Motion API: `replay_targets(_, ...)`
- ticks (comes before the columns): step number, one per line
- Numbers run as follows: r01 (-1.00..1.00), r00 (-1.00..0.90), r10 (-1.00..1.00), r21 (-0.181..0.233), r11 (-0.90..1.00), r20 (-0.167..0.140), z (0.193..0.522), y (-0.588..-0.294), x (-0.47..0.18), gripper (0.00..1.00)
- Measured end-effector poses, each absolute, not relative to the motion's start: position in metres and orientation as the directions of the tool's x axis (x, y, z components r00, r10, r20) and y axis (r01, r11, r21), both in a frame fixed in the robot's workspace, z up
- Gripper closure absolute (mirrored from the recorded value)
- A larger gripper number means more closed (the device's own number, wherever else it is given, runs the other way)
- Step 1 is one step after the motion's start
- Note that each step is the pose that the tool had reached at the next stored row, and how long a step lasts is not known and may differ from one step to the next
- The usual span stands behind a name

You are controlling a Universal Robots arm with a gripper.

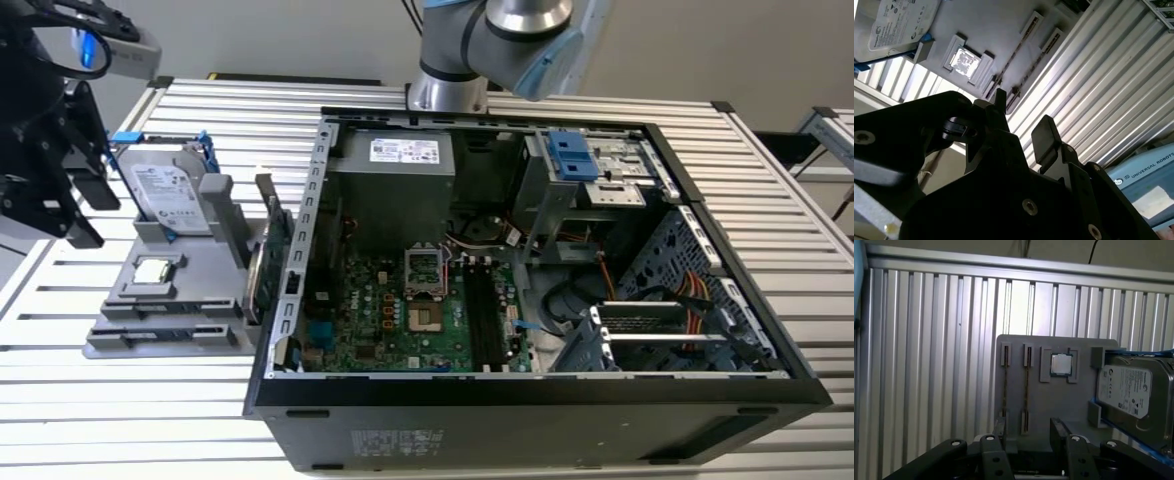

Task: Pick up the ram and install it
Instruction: 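Pick up the ram and move it above insertion slot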

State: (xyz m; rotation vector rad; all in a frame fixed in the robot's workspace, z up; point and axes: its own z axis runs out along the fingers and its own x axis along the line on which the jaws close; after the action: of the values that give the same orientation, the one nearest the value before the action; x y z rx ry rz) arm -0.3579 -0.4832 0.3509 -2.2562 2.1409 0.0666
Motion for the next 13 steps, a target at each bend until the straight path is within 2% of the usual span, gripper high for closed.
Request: replay_targets(13, -0.999, 0.042, -0.998, 0.006, -0.042, -0.052, 0.3439, -0.4832, -0.3578, 0.0)
